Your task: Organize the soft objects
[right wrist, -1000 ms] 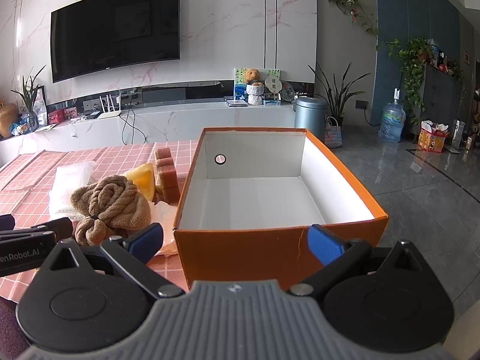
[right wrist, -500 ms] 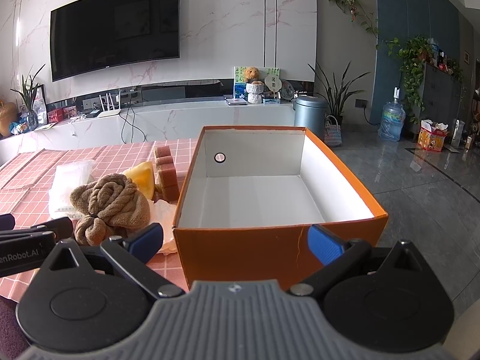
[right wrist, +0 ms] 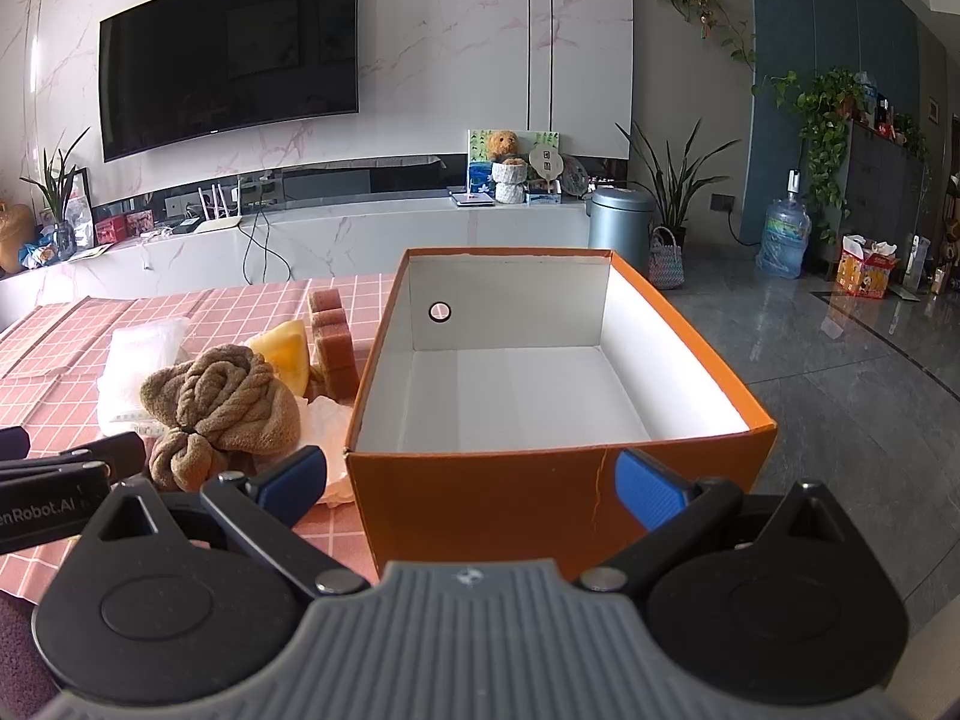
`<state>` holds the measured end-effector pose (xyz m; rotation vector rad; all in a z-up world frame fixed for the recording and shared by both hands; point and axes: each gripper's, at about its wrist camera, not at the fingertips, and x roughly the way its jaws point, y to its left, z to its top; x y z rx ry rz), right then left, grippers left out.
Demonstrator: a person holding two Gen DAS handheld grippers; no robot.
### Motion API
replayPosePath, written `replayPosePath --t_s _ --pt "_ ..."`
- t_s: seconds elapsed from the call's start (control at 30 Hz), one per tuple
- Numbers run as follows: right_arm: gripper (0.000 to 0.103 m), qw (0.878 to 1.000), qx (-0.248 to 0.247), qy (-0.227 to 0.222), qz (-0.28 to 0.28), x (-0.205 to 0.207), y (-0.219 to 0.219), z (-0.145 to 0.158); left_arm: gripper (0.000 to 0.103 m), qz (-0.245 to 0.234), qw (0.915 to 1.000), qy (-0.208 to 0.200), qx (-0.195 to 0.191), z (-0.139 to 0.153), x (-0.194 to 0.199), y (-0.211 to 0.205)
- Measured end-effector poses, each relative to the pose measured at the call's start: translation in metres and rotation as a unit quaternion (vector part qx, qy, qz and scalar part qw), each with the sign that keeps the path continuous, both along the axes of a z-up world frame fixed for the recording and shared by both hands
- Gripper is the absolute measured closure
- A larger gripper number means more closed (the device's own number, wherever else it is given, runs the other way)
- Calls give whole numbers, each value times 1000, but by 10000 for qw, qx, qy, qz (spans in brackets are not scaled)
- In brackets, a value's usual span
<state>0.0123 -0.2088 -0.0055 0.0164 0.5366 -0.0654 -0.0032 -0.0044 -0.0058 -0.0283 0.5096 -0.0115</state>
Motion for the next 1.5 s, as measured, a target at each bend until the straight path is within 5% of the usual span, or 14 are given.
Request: replayPosePath --t_s 1.13,1.37,1.5 --pt "2 10000 7 75 28 1 1 -1 0 -12 10000 15 -15 -2 0 -1" --pt "2 9972 603 -235 369 -1 -8 1 0 -196 9997 3 -161 0 -1 5" --pt "2 9963 414 -442 612 0 -1 5 0 -355 9986 82 -395 3 4 15"
